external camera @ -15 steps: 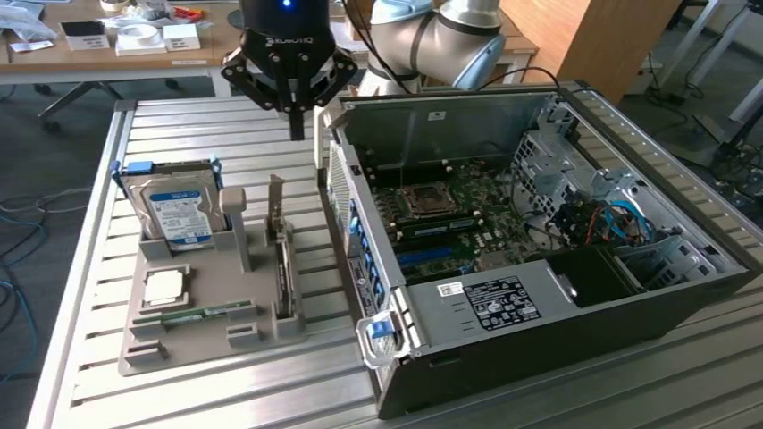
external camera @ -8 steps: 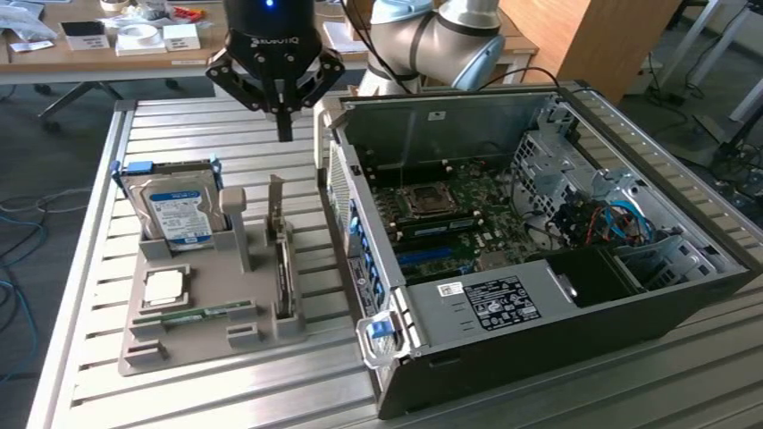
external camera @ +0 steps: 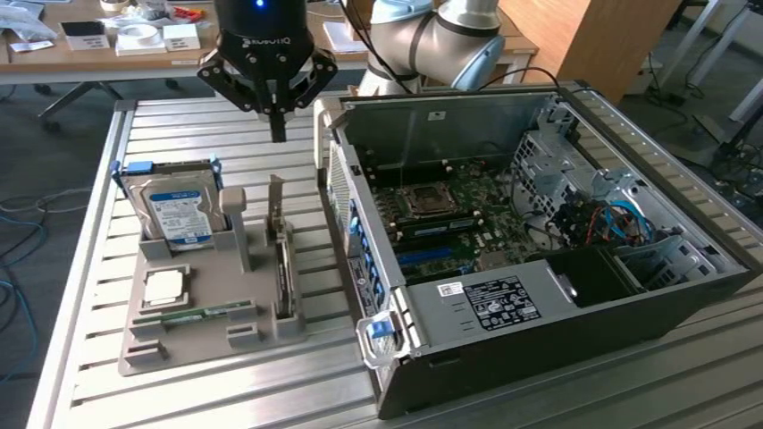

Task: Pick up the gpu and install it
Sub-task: 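Reach for the gpu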

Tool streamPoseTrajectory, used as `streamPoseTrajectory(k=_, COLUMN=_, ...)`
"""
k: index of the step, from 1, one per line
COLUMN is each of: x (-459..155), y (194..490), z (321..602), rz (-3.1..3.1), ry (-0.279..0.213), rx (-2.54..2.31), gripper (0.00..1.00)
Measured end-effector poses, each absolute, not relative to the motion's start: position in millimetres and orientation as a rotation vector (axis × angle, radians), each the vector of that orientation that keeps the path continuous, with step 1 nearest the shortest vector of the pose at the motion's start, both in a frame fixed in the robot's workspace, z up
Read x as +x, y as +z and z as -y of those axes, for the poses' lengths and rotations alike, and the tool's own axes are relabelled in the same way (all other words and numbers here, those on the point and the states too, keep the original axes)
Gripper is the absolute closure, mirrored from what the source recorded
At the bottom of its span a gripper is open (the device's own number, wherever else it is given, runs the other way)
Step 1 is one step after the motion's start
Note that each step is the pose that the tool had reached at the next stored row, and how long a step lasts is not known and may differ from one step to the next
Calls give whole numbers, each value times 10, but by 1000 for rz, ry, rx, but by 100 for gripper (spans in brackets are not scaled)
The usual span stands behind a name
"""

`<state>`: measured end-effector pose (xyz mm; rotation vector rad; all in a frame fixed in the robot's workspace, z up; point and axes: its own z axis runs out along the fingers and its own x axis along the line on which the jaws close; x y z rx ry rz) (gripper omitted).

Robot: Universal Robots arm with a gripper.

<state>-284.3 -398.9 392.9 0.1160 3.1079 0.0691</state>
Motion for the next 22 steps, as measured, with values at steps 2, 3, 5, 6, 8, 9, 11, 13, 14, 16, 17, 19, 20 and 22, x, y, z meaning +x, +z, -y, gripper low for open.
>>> streamPoseTrajectory(k=2, x=-2856, y=3929, z=3988, rz=-3108, ry=69, rx=117, gripper=89)
streamPoseTrajectory(k=3, x=-2865, y=3929, z=3988, rz=-3108, ry=69, rx=117, gripper=89)
streamPoseTrajectory(k=5, x=-2876, y=3929, z=3989, rz=-3108, ry=69, rx=116, gripper=89)
streamPoseTrajectory(k=6, x=-2876, y=3928, z=3989, rz=-3108, ry=69, rx=116, gripper=89)
streamPoseTrajectory(k=8, x=-2878, y=3929, z=3989, rz=-3108, ry=69, rx=116, gripper=89)
streamPoseTrajectory(k=9, x=-2878, y=3929, z=3988, rz=-3108, ry=69, rx=116, gripper=89)
streamPoseTrajectory(k=11, x=-2883, y=3929, z=3988, rz=-3108, ry=69, rx=116, gripper=89)
streamPoseTrajectory(k=13, x=-2892, y=3929, z=3988, rz=-3108, ry=69, rx=116, gripper=89)
streamPoseTrajectory(k=14, x=-2892, y=3929, z=3988, rz=-3108, ry=69, rx=116, gripper=89)
streamPoseTrajectory(k=16, x=-2892, y=3928, z=3989, rz=-3108, ry=69, rx=116, gripper=89)
streamPoseTrajectory(k=17, x=-2892, y=3928, z=3989, rz=-3108, ry=69, rx=116, gripper=89)
streamPoseTrajectory(k=19, x=-2894, y=3929, z=3996, rz=-3108, ry=69, rx=116, gripper=89)
streamPoseTrajectory(k=20, x=-2894, y=3929, z=4003, rz=-3108, ry=69, rx=116, gripper=89)
streamPoseTrajectory(k=22, x=-2896, y=3929, z=4024, rz=-3108, ry=69, rx=116, gripper=89)
